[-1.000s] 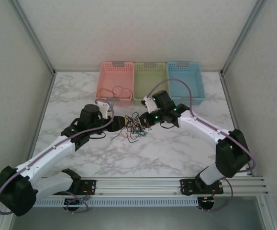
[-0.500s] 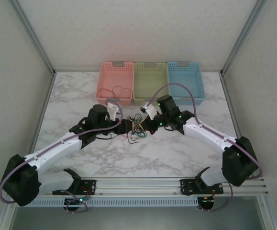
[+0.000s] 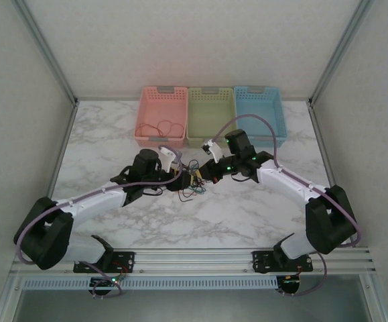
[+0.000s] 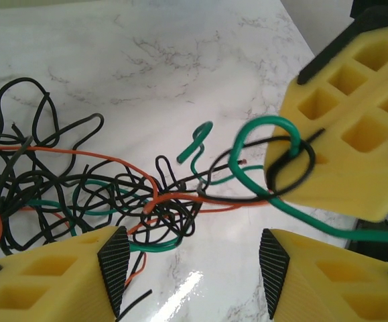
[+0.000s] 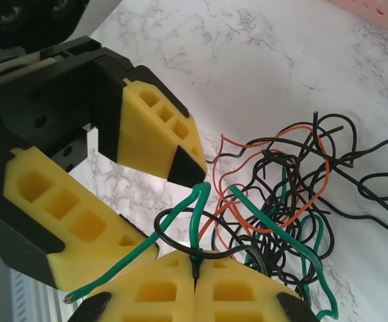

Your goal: Untangle the cables

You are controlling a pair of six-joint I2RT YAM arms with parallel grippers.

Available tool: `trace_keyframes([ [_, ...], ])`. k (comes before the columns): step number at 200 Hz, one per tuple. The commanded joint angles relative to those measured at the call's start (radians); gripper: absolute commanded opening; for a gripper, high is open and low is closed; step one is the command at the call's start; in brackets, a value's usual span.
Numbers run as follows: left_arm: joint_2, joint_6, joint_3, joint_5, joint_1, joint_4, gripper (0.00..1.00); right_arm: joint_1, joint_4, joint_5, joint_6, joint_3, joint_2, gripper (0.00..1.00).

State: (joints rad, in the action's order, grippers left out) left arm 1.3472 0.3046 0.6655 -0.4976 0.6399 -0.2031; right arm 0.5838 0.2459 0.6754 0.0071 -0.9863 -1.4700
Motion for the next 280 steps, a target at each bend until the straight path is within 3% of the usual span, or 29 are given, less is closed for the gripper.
trace_keyframes([
  [1, 0.032, -0.039, 0.035, -0.037, 0.009, -0.082, 0.55, -0.006, -0.020, 0.055, 0.020, -0.031, -0.009, 0.00],
  [34, 0.084, -0.033, 0.042, -0.062, 0.012, -0.151, 0.52, -0.015, -0.019, 0.074, 0.028, -0.033, -0.010, 0.00],
  [58, 0.102, -0.034, 0.042, -0.091, 0.012, -0.186, 0.37, -0.019, -0.017, 0.094, 0.029, -0.033, -0.013, 0.00],
  [98, 0.105, -0.032, 0.033, -0.087, 0.015, -0.216, 0.33, -0.021, -0.001, 0.102, 0.022, -0.035, -0.026, 0.00],
  [168, 0.071, -0.028, -0.004, -0.014, 0.014, -0.204, 0.00, -0.050, 0.055, 0.098, 0.002, -0.039, -0.005, 0.00],
  [245, 0.022, -0.038, -0.024, 0.061, 0.014, -0.142, 0.00, -0.067, 0.144, 0.074, -0.007, -0.044, 0.032, 0.02],
  [280, -0.008, -0.040, -0.030, 0.070, 0.014, -0.110, 0.00, -0.067, 0.272, -0.009, -0.010, -0.089, 0.010, 0.00],
])
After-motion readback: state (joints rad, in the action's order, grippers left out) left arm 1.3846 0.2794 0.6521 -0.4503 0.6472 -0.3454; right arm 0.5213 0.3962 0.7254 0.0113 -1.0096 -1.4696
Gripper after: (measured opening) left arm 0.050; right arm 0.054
